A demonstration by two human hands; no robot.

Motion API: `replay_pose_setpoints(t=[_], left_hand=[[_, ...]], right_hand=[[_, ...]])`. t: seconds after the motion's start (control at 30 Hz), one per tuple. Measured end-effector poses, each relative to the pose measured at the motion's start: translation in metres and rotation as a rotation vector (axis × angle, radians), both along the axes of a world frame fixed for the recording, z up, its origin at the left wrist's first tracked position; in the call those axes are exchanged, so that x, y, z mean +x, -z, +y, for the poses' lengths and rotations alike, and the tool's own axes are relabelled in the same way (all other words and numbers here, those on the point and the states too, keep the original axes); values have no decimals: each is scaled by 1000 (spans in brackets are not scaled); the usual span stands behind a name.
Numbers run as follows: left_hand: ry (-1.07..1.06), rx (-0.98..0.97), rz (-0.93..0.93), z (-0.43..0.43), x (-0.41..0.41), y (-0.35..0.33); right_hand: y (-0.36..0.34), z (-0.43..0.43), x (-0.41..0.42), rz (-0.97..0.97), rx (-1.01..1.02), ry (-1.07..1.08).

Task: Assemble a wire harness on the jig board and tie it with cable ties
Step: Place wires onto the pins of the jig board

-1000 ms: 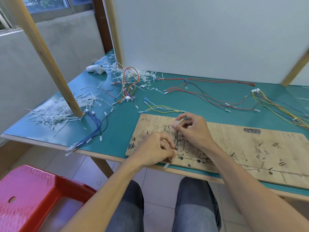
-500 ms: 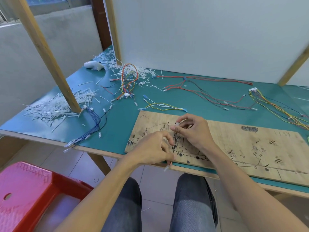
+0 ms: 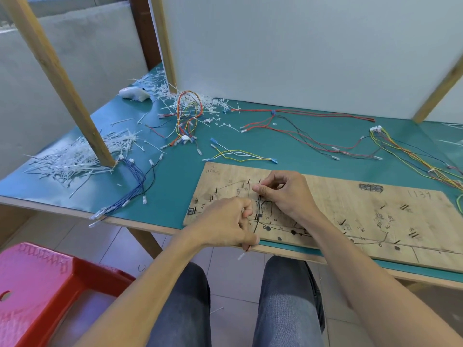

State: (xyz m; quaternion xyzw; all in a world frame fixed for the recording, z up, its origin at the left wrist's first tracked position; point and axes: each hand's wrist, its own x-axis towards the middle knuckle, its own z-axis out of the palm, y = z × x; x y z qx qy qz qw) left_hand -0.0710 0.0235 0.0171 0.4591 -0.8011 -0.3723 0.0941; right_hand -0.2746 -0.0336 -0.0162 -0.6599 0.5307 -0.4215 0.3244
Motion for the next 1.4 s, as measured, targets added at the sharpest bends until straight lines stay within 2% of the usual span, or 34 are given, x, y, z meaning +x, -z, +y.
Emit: replay_pose_setpoints(t=[0.13,0.3,0.47,0.77,0.9,1.0,1.1,1.2,1.4], left_hand=[[-15,-69,-43,-1,0,4],[16,-48,17,0,6,9],[146,-1,1,-5,18,-4],[290,-170,-285,40,42,-23],[332,-108,-329,47,47,-30],[263,-100,-245,38,45,-37],[52,-283,-56,16,26,-33],[-32,-429,-65,0,3,-17],[-107,-454,-69,-7,-8,5]], right_hand=[[0,0,-1,17,-4,1],[2,-2,-1,32,-4,7],[4,-2,-2,37,-24,4],[3,0,0,16,-38,20],[1,2,0,26,-42,21],[0,2,1,41,-24,22],[-1,3,2,53,-32,25],[-3,5,2,59,-42,33],[-6,6,3,92,-59,29]])
